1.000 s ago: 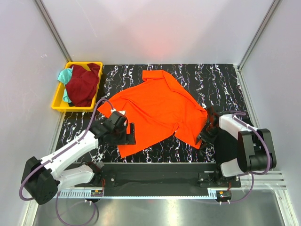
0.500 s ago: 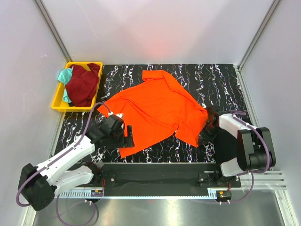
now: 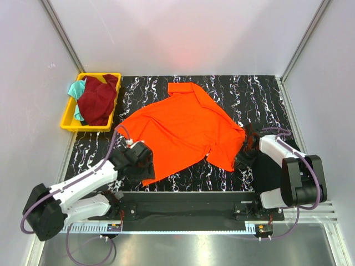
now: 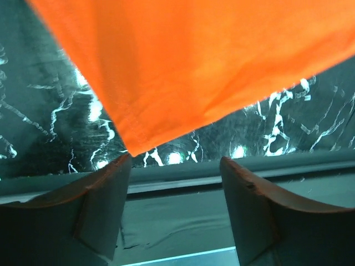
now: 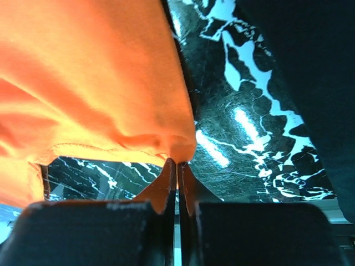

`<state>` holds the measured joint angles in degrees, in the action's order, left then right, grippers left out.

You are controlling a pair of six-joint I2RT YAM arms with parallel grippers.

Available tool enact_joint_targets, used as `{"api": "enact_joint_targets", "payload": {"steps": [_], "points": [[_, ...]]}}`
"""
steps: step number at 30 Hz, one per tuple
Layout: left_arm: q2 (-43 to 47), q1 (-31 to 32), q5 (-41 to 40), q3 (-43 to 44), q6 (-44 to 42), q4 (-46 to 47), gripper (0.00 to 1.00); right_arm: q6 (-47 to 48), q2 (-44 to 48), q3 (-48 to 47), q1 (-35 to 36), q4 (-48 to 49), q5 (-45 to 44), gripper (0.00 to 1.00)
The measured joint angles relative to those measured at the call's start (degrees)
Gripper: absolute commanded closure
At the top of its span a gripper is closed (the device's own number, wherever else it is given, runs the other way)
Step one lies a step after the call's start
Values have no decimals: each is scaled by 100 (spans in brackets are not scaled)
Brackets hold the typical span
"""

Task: Fold and stack the t-shirts
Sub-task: Flatten the tshirt out

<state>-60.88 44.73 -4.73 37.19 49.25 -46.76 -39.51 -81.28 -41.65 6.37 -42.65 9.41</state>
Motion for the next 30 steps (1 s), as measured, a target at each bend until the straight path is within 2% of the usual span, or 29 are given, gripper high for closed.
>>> {"api": "enact_joint_targets", "payload": {"steps": [3, 8, 11, 14, 20, 30], "points": [[531, -463, 11, -350, 385, 22, 44, 35, 24, 0, 0, 0, 61, 100], [1670, -1196, 184, -1019, 1158, 7, 40, 103, 55, 0, 0, 0, 125, 100], [1998, -1292, 339, -1384, 1665, 20, 38, 133, 87, 0, 0, -2, 188, 100], [2109, -1353, 516, -1762, 2251, 39, 38, 170, 129, 0, 0, -2, 229, 100], [2055, -1434, 894, -1897, 3279, 313, 39, 232, 175, 0, 0, 0, 269, 100], [2028, -1480, 984, -1971, 4155, 286, 49, 289, 354, 2, 0, -4, 376, 100]]}}
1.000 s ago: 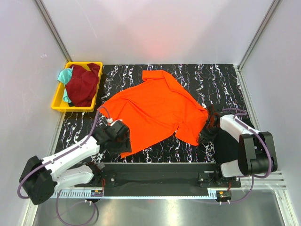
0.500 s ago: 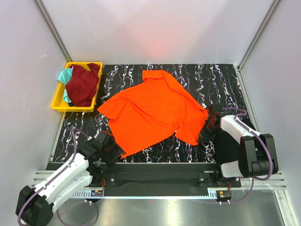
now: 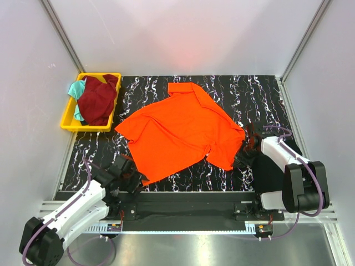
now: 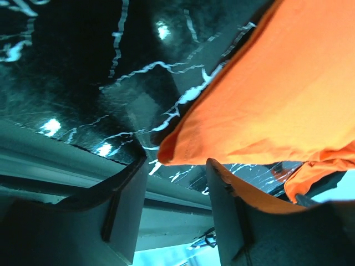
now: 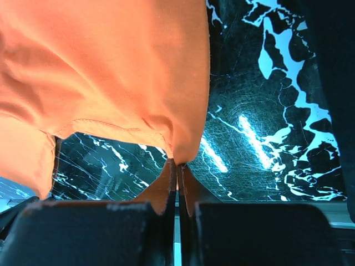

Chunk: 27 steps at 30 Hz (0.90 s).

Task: Fold and stack the t-shirts
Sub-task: Flatten the tshirt out

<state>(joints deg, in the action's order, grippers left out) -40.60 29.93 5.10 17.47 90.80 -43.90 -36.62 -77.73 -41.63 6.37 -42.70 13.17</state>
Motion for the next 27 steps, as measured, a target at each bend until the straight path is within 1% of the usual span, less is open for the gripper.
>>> {"api": "enact_joint_targets", "payload": {"steps": [8, 11, 12, 13, 15, 16, 17, 21, 24, 25, 27], "points": [[0, 0, -109, 0, 293, -94, 50, 35, 2, 0, 0, 2, 22, 100], [0, 0, -164, 0, 343, -107, 56, 37, 2, 0, 0, 2, 57, 100], [0, 0, -210, 0, 354, -107, 60, 37, 2, 0, 0, 0, 68, 100], [-2, -2, -262, 0, 352, -111, 68, 37, 2, 0, 0, 2, 90, 100], [-2, -13, -387, -4, 332, -144, 77, 37, 2, 0, 0, 0, 105, 100], [-9, -35, -435, -7, 315, -164, 91, 37, 2, 0, 0, 0, 105, 100], [-9, -63, -487, -7, 291, -166, 99, 35, 2, 0, 0, 0, 105, 100], [-61, -223, -682, 46, 2, -164, 100, 11, 7, -33, 0, -24, 98, 100], [-271, -407, -944, 332, -448, -352, 100, -46, 26, -245, 0, -98, 44, 100], [-363, -452, -1062, 531, -638, -455, 100, -55, 33, -350, -7, -127, 20, 100], [-614, -503, -1353, 1191, -1145, -660, 100, -72, 44, -695, -28, -234, -66, 100]]}}
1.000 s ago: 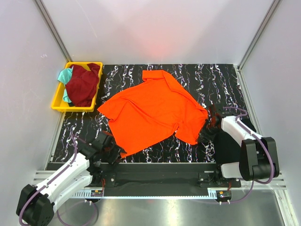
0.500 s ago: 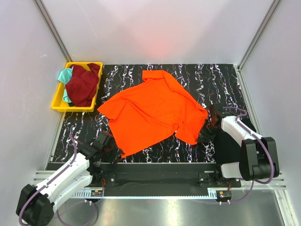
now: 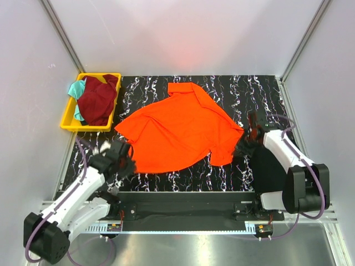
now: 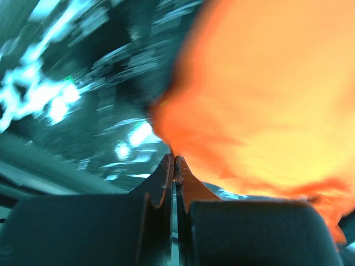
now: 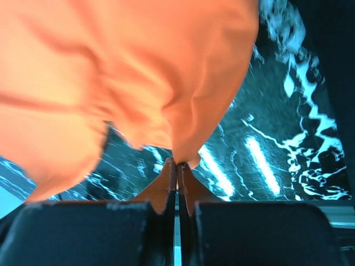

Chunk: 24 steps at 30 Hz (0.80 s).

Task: Fold and stack the t-shirts
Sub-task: Flatten the tshirt out

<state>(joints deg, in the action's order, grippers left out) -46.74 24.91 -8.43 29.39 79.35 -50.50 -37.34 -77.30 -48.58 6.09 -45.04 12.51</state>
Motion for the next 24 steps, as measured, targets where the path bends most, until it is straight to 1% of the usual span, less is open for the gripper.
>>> {"api": "enact_joint_targets", "payload": {"steps": [3, 5, 6, 9, 13, 17, 20, 24], "points": [[-411, -4, -387, 1272, -898, -122, 100, 24, 42, -623, -48, -157, -245, 100], [-734, -4, -588, 2304, -1543, -81, 100, 79, 96, -1150, -122, -275, -487, 100], [-874, -4, -658, 2804, -1845, -94, 100, 116, 129, -1438, -162, -295, -619, 100], [-1064, -4, -870, 3947, -2555, -11, 100, 267, 157, -2570, -229, -400, -1010, 100], [-1150, -9, -997, 5034, -3386, 26, 100, 568, 160, -4142, -240, -177, -1268, 100], [-1274, -13, -883, 6133, -4363, 85, 100, 872, 175, -5423, -240, 227, -1443, 100], [-1287, -13, -723, 6898, -4916, 149, 100, 1019, 295, -5976, -240, 562, -1504, 100], [-1049, -13, -514, 7803, -5576, 369, 100, 1132, 780, -6089, -240, 1040, -1565, 100]]}}
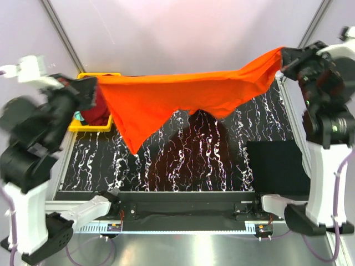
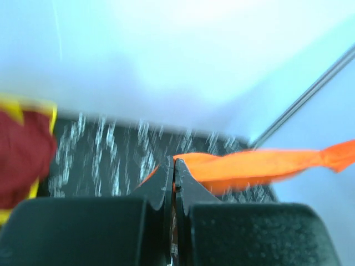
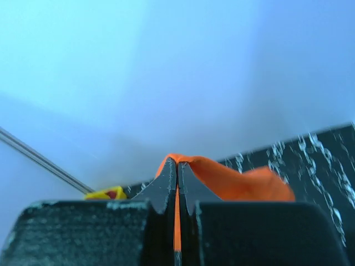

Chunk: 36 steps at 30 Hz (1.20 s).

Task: Fold and stack the t-shirts
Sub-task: Flatten the tshirt out

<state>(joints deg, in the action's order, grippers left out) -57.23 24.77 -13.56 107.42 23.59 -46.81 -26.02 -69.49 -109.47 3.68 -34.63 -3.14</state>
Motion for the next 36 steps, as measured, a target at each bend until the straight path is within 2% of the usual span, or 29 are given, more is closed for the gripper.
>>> {"api": "enact_joint_targets", "payload": {"steps": [5, 9, 15, 19, 23, 30, 36], "points": [[636, 0, 37, 540, -319, 236, 100, -116, 835, 557, 0, 850, 260, 100], [787, 0, 72, 949, -391, 509, 100, -452, 901, 796, 0, 1434, 721, 100], [404, 0, 284, 1226, -365, 494, 100, -564, 476, 846, 0, 1482, 1038, 100], [173, 0, 503, 1438, -101, 374, 100, -446, 549, 844, 0, 1357, 1036, 100], [439, 0, 715, 1340, 157, 330, 100, -190, 1080, 702, 0, 1329, 1034, 100], [1917, 0, 726, 472, 315, 551, 100, 129, 2297, 284, 0, 1593, 1038, 100], [2227, 4, 686, 343, 380, 1019, 100, 201, 2507, -105, 0, 1891, 1075, 100]]}}
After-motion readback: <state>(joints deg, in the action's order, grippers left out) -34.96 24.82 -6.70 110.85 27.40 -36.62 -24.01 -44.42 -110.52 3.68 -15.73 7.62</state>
